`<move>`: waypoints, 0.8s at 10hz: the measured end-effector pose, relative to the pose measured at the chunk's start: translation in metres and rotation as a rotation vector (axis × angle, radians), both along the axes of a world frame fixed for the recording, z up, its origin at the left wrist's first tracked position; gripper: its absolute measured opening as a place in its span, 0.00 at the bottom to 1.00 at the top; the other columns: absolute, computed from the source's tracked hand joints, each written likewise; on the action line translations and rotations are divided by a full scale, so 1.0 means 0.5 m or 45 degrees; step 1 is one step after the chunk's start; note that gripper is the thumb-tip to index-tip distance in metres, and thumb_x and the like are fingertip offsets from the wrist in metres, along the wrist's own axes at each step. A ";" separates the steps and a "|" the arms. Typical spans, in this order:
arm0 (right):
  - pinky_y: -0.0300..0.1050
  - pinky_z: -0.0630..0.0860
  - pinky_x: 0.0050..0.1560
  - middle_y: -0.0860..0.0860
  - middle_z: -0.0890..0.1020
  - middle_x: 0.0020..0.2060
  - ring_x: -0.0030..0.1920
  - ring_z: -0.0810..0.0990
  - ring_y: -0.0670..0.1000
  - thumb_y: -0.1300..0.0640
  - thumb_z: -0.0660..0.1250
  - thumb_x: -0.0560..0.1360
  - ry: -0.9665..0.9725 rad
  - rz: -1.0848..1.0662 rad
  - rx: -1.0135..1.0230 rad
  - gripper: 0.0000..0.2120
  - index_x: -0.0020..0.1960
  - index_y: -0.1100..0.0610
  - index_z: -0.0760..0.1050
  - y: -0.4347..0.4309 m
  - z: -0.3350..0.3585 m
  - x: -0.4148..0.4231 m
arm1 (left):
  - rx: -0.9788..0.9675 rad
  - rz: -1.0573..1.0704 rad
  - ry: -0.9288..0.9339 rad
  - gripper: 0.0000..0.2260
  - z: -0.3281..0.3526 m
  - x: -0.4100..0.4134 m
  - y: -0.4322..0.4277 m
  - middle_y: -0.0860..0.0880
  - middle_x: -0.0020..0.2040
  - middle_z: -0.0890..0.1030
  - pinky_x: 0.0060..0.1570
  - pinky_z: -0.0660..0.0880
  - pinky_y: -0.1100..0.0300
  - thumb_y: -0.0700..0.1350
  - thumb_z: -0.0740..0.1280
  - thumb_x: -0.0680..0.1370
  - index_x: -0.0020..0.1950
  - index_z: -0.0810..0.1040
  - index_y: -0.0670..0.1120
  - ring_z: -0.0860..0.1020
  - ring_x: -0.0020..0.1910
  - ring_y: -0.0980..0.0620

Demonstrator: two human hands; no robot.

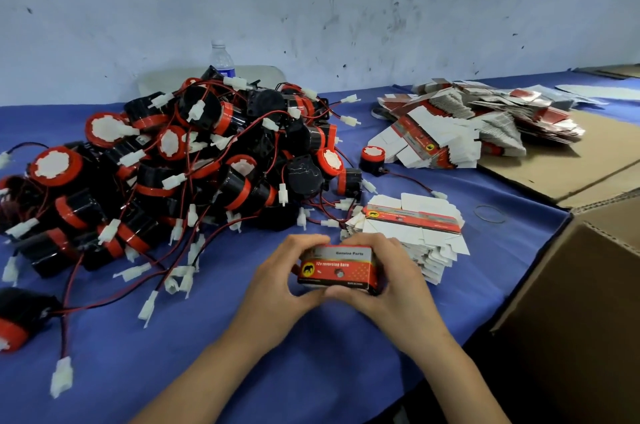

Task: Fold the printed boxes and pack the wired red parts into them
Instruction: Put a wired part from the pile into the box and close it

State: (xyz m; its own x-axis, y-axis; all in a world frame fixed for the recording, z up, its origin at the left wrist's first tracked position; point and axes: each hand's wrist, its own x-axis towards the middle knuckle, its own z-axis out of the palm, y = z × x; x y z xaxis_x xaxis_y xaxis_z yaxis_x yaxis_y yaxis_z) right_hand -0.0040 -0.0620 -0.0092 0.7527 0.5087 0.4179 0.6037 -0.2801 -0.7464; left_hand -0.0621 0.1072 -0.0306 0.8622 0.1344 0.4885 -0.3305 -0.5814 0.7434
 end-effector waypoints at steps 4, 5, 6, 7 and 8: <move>0.56 0.82 0.47 0.58 0.83 0.54 0.54 0.82 0.59 0.51 0.69 0.68 0.944 0.291 1.841 0.18 0.53 0.60 0.82 -0.077 0.166 0.038 | -0.534 0.142 0.020 0.24 -0.021 0.024 0.024 0.62 0.55 0.78 0.42 0.76 0.57 0.54 0.64 0.73 0.67 0.62 0.69 0.81 0.41 0.54; 0.66 0.78 0.50 0.68 0.77 0.59 0.57 0.78 0.70 0.50 0.67 0.75 0.862 0.721 2.397 0.25 0.55 0.74 0.77 -0.145 0.194 0.042 | -0.541 0.152 0.044 0.22 -0.022 0.029 0.026 0.58 0.53 0.80 0.38 0.77 0.60 0.54 0.63 0.73 0.65 0.63 0.68 0.81 0.39 0.54; 0.75 0.67 0.59 0.78 0.68 0.61 0.59 0.68 0.81 0.45 0.53 0.83 0.865 1.317 2.570 0.36 0.62 0.84 0.62 -0.176 0.193 0.047 | -0.515 0.154 0.065 0.19 -0.022 0.029 0.025 0.57 0.51 0.80 0.39 0.76 0.60 0.53 0.61 0.75 0.64 0.63 0.68 0.80 0.37 0.55; 0.60 0.75 0.60 0.66 0.75 0.63 0.65 0.73 0.64 0.41 0.55 0.81 0.622 0.628 2.230 0.30 0.65 0.66 0.73 -0.157 0.182 0.062 | -0.477 0.149 0.078 0.19 -0.023 0.026 0.023 0.60 0.50 0.80 0.42 0.74 0.59 0.55 0.59 0.75 0.65 0.63 0.67 0.80 0.38 0.55; 0.47 0.69 0.67 0.52 0.76 0.65 0.68 0.71 0.50 0.58 0.71 0.72 0.139 -0.268 0.710 0.19 0.61 0.46 0.76 -0.124 0.155 0.070 | -0.472 0.163 0.087 0.18 -0.023 0.024 0.023 0.61 0.49 0.80 0.42 0.74 0.58 0.54 0.59 0.76 0.65 0.63 0.66 0.80 0.38 0.55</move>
